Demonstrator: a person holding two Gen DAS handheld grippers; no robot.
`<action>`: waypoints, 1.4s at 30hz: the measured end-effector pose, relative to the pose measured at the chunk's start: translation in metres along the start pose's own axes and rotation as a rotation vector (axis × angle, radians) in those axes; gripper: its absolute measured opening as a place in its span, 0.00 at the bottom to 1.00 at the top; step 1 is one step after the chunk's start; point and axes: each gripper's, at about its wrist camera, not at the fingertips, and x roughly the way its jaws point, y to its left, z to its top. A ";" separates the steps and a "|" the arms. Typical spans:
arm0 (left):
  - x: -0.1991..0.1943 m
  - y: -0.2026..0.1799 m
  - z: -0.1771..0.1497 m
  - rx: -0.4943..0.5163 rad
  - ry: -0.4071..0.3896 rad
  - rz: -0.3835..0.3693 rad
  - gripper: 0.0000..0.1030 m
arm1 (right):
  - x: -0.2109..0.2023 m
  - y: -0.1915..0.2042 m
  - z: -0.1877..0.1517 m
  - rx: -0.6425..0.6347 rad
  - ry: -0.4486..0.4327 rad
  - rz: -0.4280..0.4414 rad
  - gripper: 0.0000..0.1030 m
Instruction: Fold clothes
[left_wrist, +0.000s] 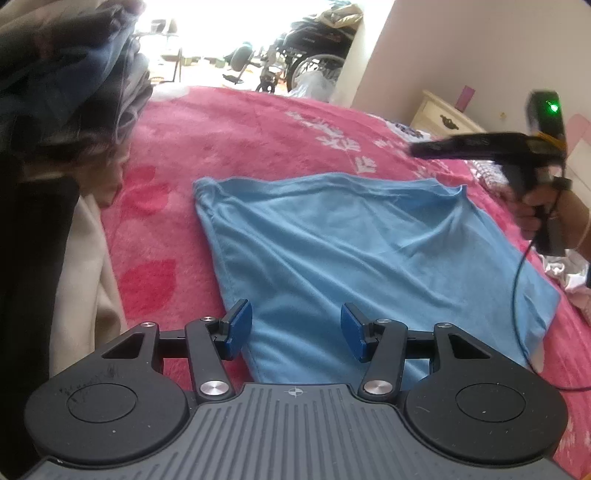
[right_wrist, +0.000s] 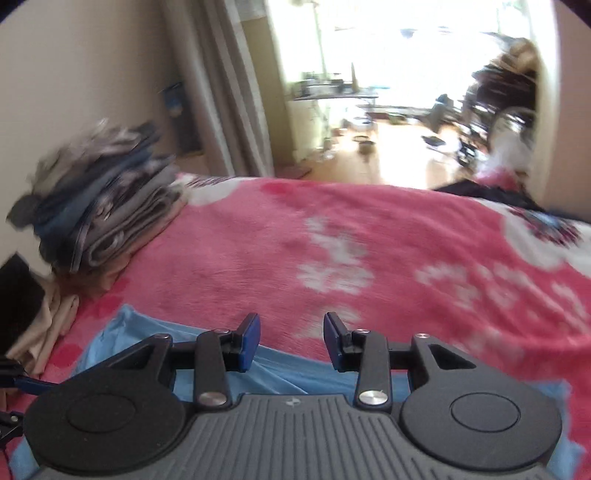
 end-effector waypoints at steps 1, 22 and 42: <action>0.000 -0.001 0.000 0.008 0.005 0.000 0.51 | -0.004 -0.005 -0.003 -0.019 0.013 -0.010 0.40; 0.004 -0.012 -0.007 0.081 0.045 0.041 0.54 | 0.013 0.009 -0.025 -0.464 0.097 -0.063 0.00; 0.008 -0.014 -0.009 0.107 0.061 0.051 0.55 | -0.055 -0.146 0.000 0.298 -0.108 -0.123 0.41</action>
